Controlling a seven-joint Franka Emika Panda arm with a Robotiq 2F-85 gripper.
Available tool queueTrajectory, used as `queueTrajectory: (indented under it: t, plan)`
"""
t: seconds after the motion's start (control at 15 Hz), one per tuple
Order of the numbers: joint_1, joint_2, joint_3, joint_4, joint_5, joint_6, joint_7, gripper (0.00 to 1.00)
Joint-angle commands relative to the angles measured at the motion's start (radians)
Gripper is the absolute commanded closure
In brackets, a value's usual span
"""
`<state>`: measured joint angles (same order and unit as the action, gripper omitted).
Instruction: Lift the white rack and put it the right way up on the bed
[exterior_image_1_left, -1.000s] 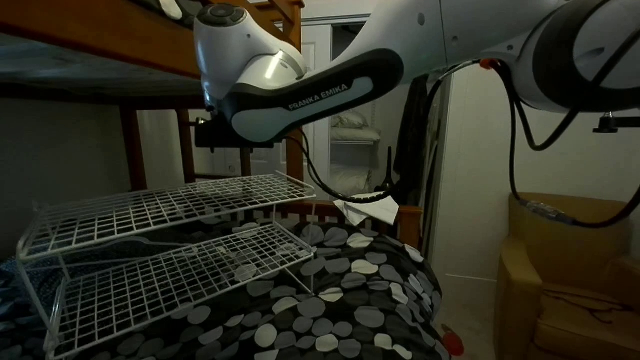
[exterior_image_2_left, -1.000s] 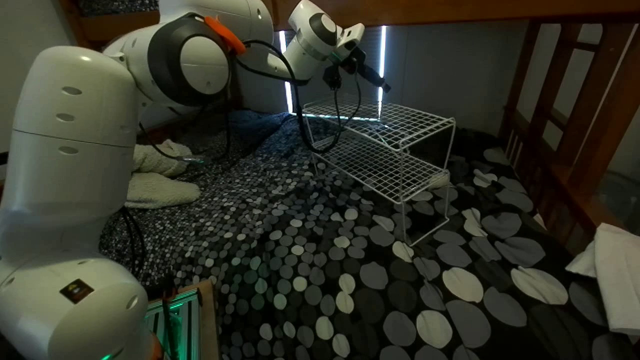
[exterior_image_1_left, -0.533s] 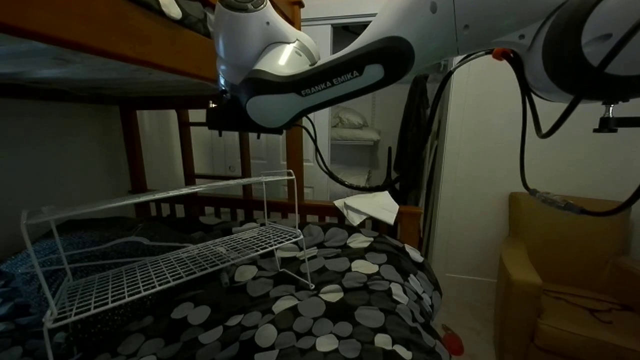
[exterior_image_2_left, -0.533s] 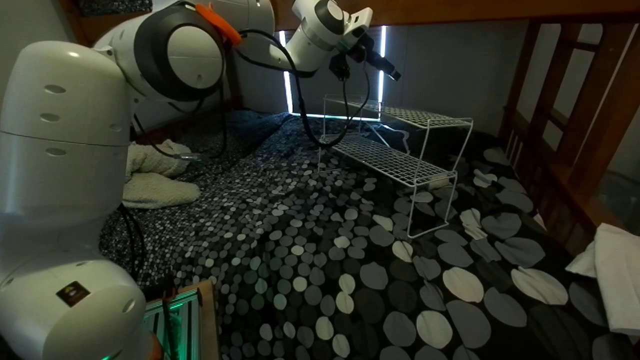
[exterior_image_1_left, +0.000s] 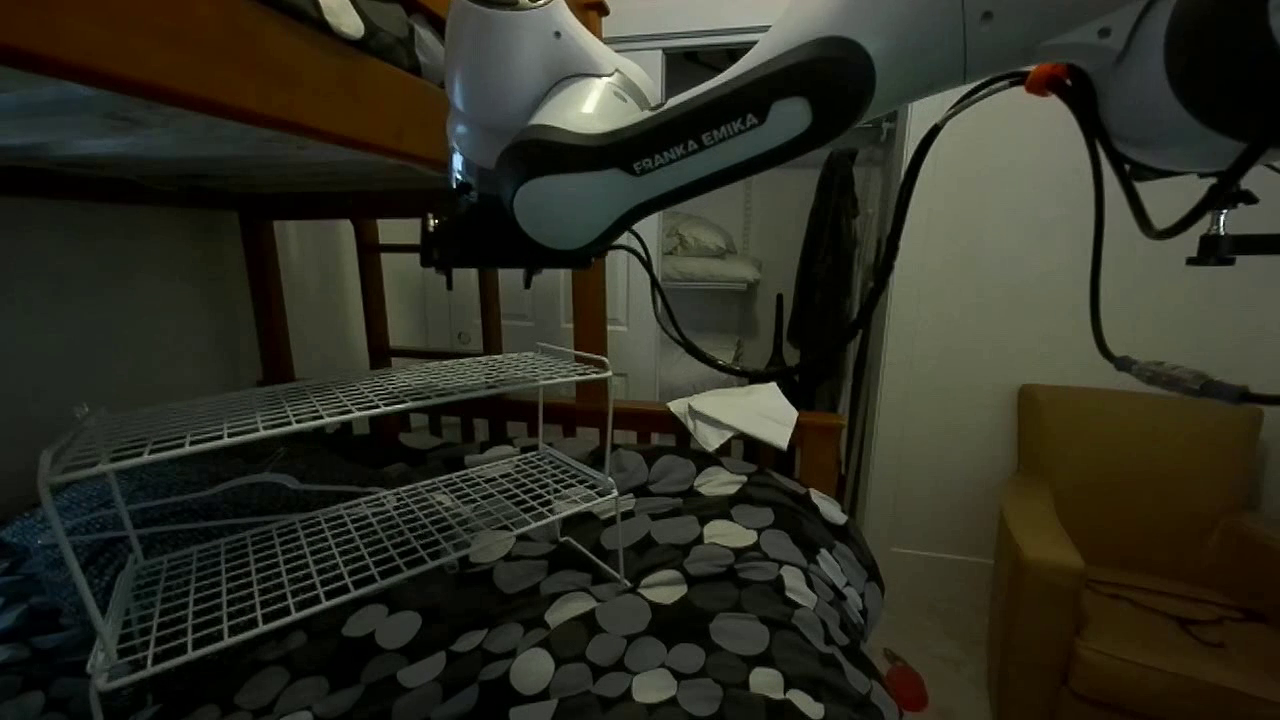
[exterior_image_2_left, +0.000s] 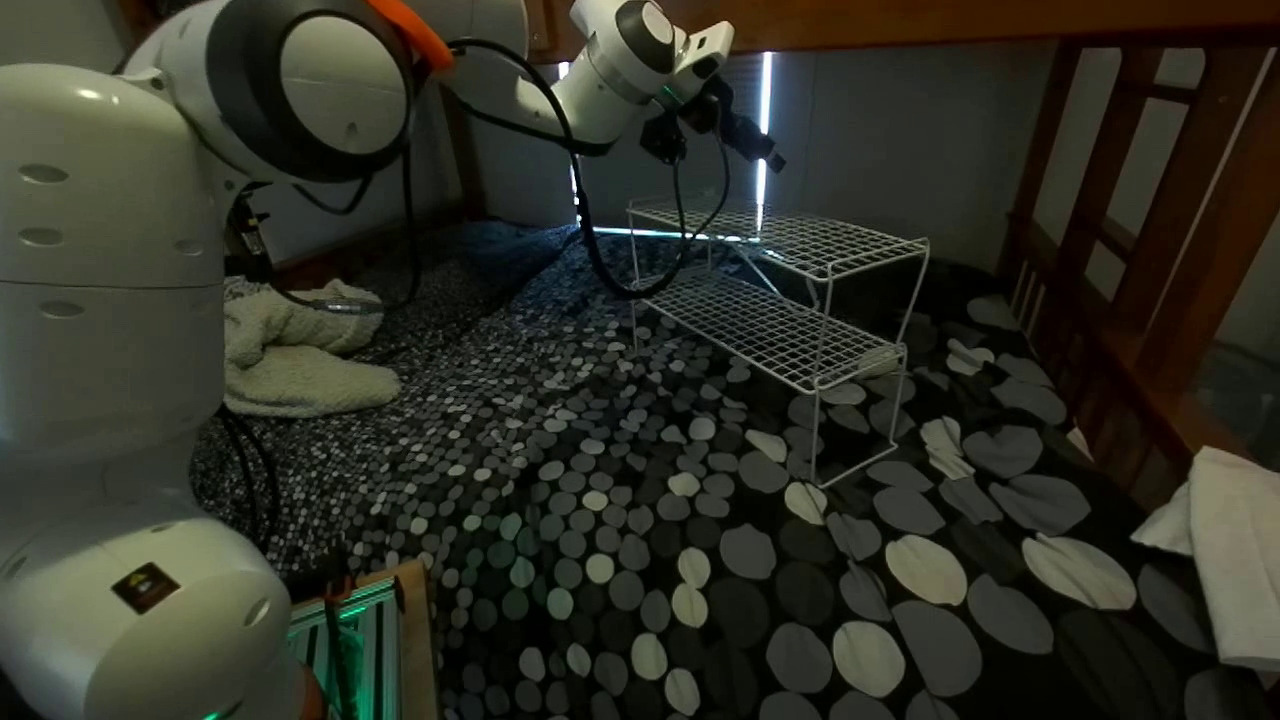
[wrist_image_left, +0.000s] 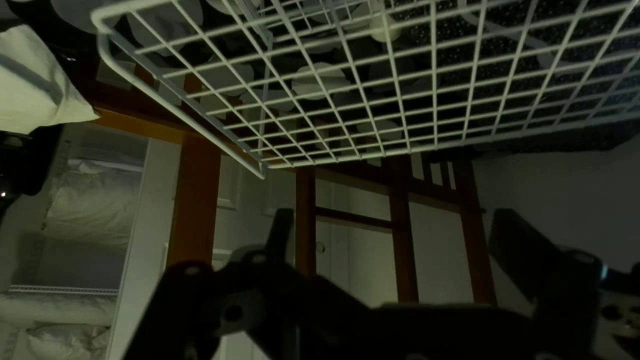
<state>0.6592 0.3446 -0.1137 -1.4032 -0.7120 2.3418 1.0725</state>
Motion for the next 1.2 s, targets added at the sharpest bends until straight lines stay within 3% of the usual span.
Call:
queueTrajectory:
  t: [0.0, 0.2, 0.27, 0.6, 1.13]
  plan:
    - [-0.02, -0.167, 0.036, -0.213, 0.068, 0.019, -0.129, 0.0]
    - [-0.02, -0.276, 0.041, -0.329, 0.119, 0.018, -0.241, 0.0]
    - [-0.095, -0.308, 0.124, -0.355, 0.113, 0.002, -0.26, 0.0]
    - [-0.232, -0.458, 0.252, -0.482, 0.19, -0.021, -0.367, 0.0]
    - [-0.366, -0.605, 0.341, -0.61, 0.38, -0.018, -0.598, 0.0]
